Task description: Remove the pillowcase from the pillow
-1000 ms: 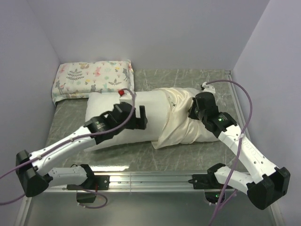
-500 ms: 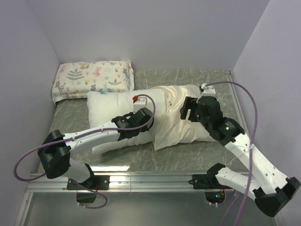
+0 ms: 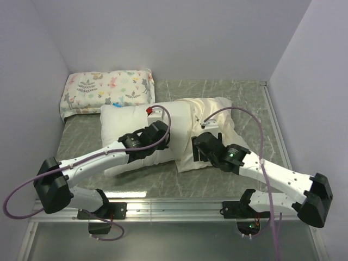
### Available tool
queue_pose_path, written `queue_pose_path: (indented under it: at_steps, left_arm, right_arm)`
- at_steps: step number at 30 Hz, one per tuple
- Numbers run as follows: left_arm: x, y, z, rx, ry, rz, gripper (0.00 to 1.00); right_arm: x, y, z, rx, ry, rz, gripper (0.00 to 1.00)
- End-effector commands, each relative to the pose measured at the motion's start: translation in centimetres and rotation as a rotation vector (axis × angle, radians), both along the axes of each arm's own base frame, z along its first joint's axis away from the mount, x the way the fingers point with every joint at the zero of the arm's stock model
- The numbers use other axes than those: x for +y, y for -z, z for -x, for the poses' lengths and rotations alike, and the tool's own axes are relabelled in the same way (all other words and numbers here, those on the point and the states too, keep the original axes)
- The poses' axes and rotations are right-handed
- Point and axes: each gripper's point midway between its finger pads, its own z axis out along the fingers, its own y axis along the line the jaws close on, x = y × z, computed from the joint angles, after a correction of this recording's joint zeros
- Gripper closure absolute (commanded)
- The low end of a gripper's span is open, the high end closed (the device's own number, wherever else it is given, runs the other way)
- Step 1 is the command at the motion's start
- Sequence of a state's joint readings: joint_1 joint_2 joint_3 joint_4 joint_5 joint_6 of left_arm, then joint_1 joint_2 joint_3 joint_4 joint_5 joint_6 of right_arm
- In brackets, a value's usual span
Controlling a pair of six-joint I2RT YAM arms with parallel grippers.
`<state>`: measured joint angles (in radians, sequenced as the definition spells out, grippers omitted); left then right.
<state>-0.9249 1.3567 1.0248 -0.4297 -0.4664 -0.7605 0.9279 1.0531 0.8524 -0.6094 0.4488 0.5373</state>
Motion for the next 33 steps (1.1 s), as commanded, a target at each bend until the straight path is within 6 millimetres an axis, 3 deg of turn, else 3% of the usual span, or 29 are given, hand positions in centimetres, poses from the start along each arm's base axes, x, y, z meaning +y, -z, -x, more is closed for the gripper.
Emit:
queue_pose_path:
  at_steps: [1, 3, 4, 7, 10, 11, 12, 14, 15, 17, 22, 25, 29, 33]
  left_arm:
    - [0.7, -3.4, -0.1, -0.055, 0.002, 0.041, 1.0]
    - [1.5, -5.9, 0.1, -0.098, -0.009, 0.075, 1.0]
    - [2.0, -6.7, 0.2, -0.111, -0.012, 0.082, 1.0]
    - [5.3, -10.1, 0.1, -0.162, -0.055, 0.118, 1.0]
    - [10.0, -11.5, -1.1, -0.18, -0.138, 0.121, 1.0]
    - [12.8, -12.9, -1.6, -0.218, -0.206, 0.14, 1.0]
    - [14.1, -13.4, -1.6, -0.234, -0.231, 0.142, 1.0]
    - [17.5, -14.9, -1.5, -0.272, -0.301, 0.129, 1.0]
    - [18.4, -15.2, -1.5, -0.28, -0.324, 0.123, 1.0]
    - [20.2, -15.8, -1.3, -0.291, -0.362, 0.124, 1.0]
    - [21.3, -15.9, -1.4, -0.291, -0.382, 0.146, 1.0]
    - [21.5, -14.8, -1.5, -0.268, -0.385, 0.13, 1.0]
    - [22.1, -12.6, -1.4, -0.235, -0.401, 0.106, 1.0]
    - [20.9, -11.7, -1.5, -0.225, -0.353, 0.149, 1.0]
  right_arm:
    - [-3.3, 0.1, -1.8, -0.08, 0.181, 0.144, 0.24]
    - [-4.4, -0.2, -2.2, -0.099, 0.233, 0.194, 0.42]
    - [-5.3, -0.7, -2.3, -0.118, 0.262, 0.231, 0.69]
    - [-6.4, -2.3, -2.6, -0.145, 0.296, 0.218, 0.88]
    - [-8.2, -4.0, -3.1, -0.173, 0.342, 0.166, 0.91]
    - [-8.5, -4.0, -3.2, -0.163, 0.326, 0.16, 0.92]
    - [-10.2, -4.5, -3.7, -0.168, 0.38, 0.137, 0.93]
    - [-11.5, -4.6, -4.2, -0.163, 0.403, 0.123, 0.95]
    - [-12.8, -4.8, -4.6, -0.165, 0.452, 0.108, 0.95]
    - [-13.1, -5.5, -5.3, -0.161, 0.481, 0.064, 0.99]
    - [-14.5, -6.3, -7.4, -0.131, 0.556, 0.048, 1.0]
    - [-14.7, -6.5, -7.7, -0.135, 0.56, 0.039, 1.0]
    - [-17.3, -7.0, -8.1, -0.144, 0.617, 0.025, 1.0]
    - [-17.8, -9.7, -8.2, -0.195, 0.631, -0.035, 1.0]
